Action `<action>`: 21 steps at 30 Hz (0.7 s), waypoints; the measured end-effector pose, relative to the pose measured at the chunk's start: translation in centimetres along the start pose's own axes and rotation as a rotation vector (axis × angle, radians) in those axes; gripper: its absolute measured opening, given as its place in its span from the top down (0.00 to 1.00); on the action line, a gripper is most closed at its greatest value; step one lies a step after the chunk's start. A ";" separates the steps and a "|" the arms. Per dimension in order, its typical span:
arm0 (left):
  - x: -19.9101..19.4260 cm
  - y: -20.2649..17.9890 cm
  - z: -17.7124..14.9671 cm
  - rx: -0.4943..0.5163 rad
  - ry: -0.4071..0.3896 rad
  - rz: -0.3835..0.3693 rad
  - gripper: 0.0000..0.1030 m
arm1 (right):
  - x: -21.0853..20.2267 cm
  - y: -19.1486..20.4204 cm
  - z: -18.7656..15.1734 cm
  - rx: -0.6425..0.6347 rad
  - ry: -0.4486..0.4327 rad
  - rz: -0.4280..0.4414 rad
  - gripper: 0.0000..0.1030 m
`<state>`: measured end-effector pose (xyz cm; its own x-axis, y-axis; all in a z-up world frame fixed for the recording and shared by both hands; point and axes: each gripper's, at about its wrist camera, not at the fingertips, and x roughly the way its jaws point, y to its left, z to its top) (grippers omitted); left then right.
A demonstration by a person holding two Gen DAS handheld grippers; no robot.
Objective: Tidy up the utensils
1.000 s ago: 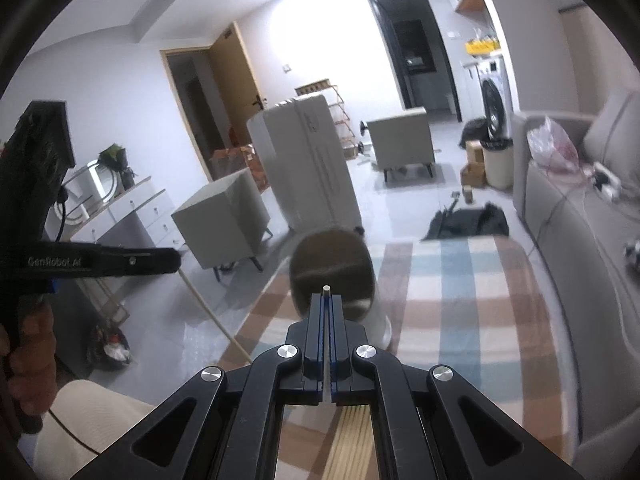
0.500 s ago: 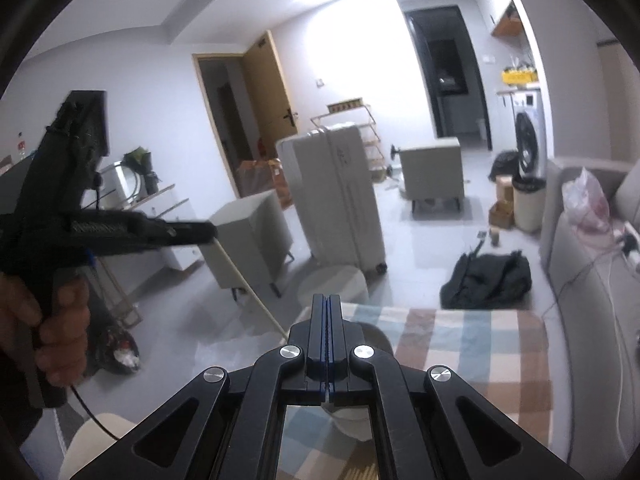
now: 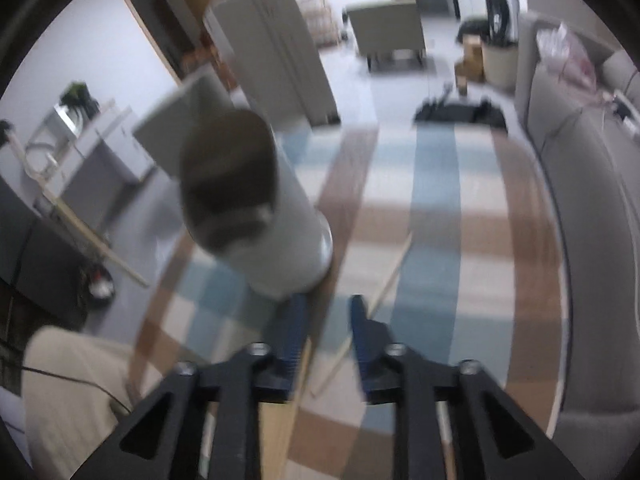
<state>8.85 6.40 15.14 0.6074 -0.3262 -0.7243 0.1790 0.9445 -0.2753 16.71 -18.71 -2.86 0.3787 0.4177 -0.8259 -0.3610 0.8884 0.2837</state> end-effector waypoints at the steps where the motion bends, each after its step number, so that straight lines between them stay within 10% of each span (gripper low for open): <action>1: 0.1 0.1 -0.3 -0.002 0.007 0.002 1.00 | 0.9 -0.4 -0.2 0.012 0.029 -0.011 0.71; 10: 2.4 1.2 -4.2 -0.048 0.101 0.008 1.00 | 7.0 -5.3 1.6 0.238 0.088 -0.116 0.70; 19: 3.4 2.6 -6.2 -0.112 0.153 0.005 1.00 | 11.4 -3.3 3.5 0.076 0.157 -0.276 0.69; 21: 3.6 2.7 -6.4 -0.118 0.159 0.005 1.00 | 12.1 -2.5 3.6 0.033 0.150 -0.328 0.83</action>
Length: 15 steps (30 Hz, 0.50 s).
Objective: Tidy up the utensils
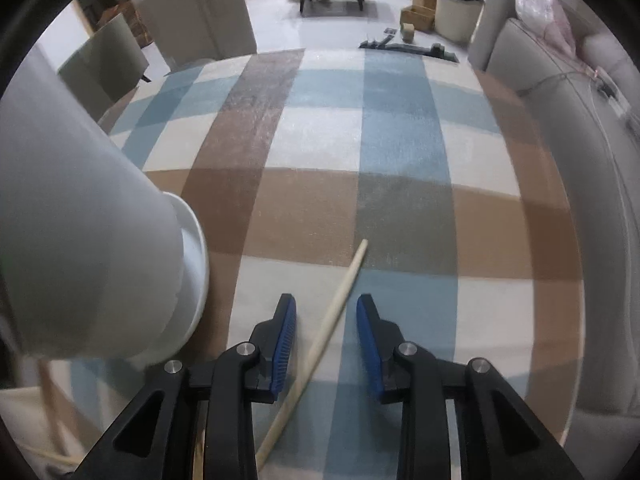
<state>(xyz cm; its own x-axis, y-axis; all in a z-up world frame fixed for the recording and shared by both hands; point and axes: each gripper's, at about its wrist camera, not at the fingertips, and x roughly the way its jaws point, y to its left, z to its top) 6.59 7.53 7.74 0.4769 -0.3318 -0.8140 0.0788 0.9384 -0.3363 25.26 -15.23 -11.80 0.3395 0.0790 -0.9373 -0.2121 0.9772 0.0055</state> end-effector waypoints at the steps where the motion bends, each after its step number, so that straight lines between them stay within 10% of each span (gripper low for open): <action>1: 0.0 0.1 -0.1 -0.001 0.002 0.000 1.00 | 0.0 0.2 0.0 -0.009 -0.012 -0.016 0.91; 15: -0.8 -1.1 0.0 0.020 -0.024 0.011 1.00 | -6.9 -2.5 -3.1 0.145 -0.232 0.213 0.96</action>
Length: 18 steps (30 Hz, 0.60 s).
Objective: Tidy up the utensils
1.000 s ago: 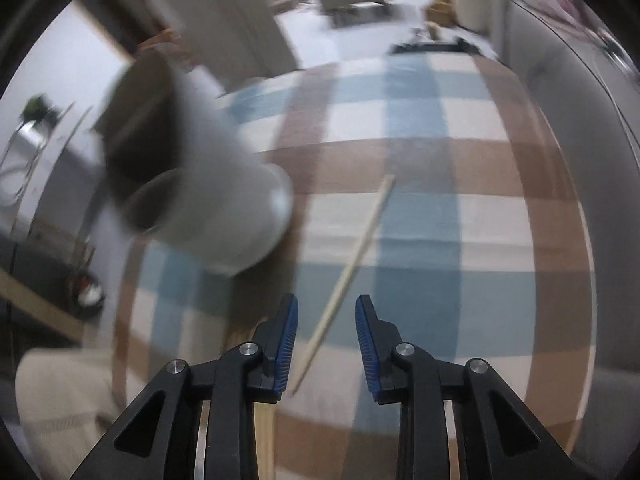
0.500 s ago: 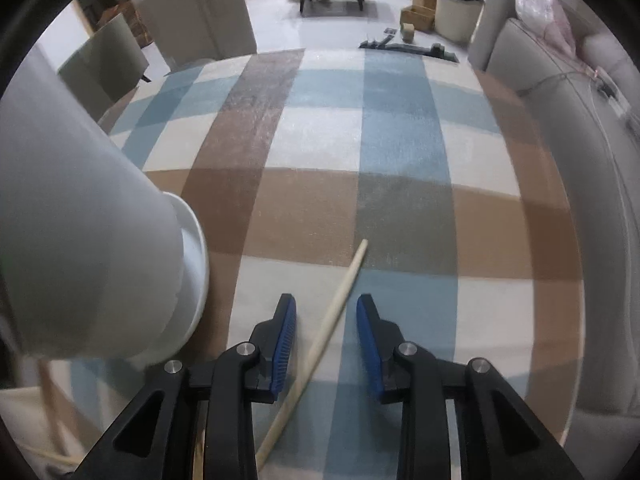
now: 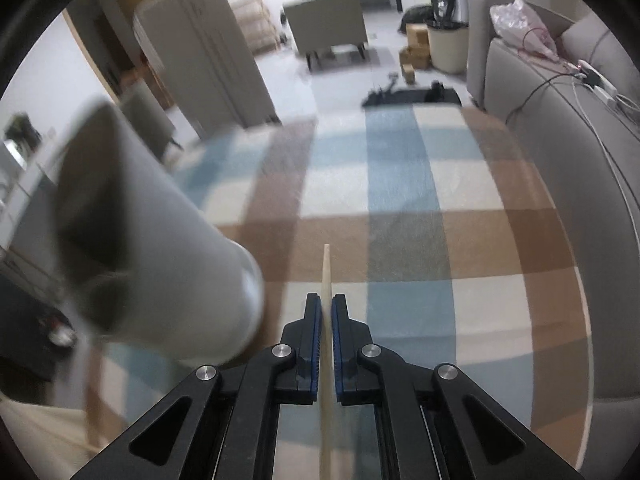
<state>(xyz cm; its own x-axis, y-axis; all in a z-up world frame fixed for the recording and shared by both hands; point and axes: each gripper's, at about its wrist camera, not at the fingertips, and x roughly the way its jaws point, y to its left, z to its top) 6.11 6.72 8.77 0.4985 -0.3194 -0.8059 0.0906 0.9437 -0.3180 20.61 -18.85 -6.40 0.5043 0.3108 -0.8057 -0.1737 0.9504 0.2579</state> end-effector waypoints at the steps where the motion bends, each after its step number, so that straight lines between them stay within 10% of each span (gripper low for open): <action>1: -0.1 -0.2 0.1 0.004 -0.004 0.000 1.00 | -0.5 0.2 0.1 0.014 -0.020 0.029 0.96; 18: -4.7 -3.8 5.9 0.080 -0.134 -0.018 1.00 | -13.9 5.9 3.1 0.004 -0.399 0.265 0.95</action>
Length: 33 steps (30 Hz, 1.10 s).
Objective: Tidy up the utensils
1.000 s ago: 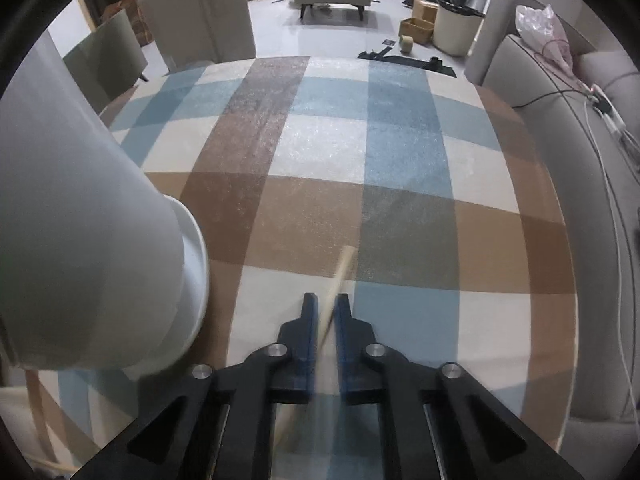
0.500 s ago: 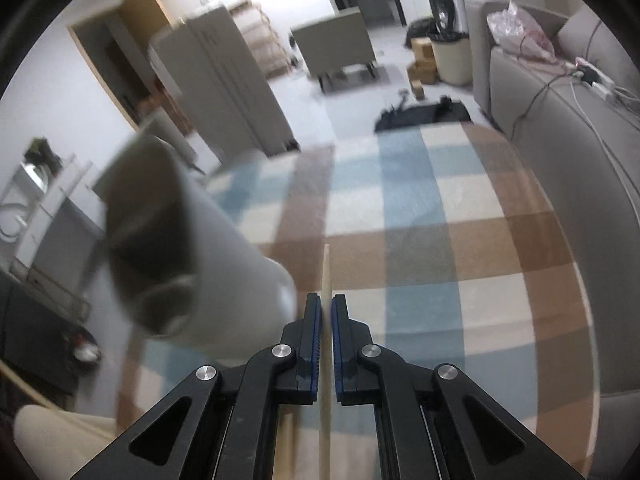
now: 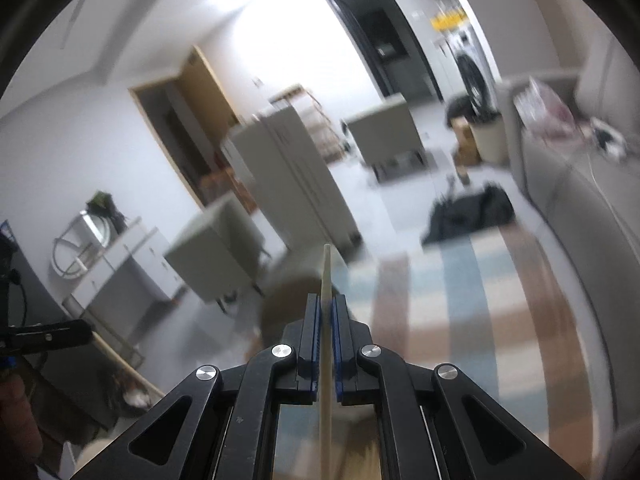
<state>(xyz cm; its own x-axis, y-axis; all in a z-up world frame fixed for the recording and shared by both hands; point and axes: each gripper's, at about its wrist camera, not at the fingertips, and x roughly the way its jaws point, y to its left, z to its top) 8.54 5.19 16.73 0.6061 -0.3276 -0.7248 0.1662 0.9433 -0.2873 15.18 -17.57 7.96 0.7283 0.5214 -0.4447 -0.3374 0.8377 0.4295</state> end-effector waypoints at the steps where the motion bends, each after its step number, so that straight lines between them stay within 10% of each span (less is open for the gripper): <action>1: -0.2 0.0 0.7 0.003 -0.011 0.000 1.00 | 0.3 0.7 1.1 -0.021 -0.025 0.013 0.95; 12: 1.4 0.5 7.7 0.070 -0.113 0.032 1.00 | 7.9 4.8 7.8 -0.077 -0.179 0.023 0.95; 33: 6.5 4.6 7.3 0.001 -0.026 -0.009 1.00 | 14.7 4.9 4.5 -0.063 -0.299 -0.171 0.95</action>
<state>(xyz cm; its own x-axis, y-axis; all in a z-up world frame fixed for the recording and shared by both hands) 18.94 7.83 15.23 0.6245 -0.3349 -0.7056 0.1728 0.9403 -0.2933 26.88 -6.54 7.10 0.9166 0.3100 -0.2525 -0.2250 0.9220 0.3151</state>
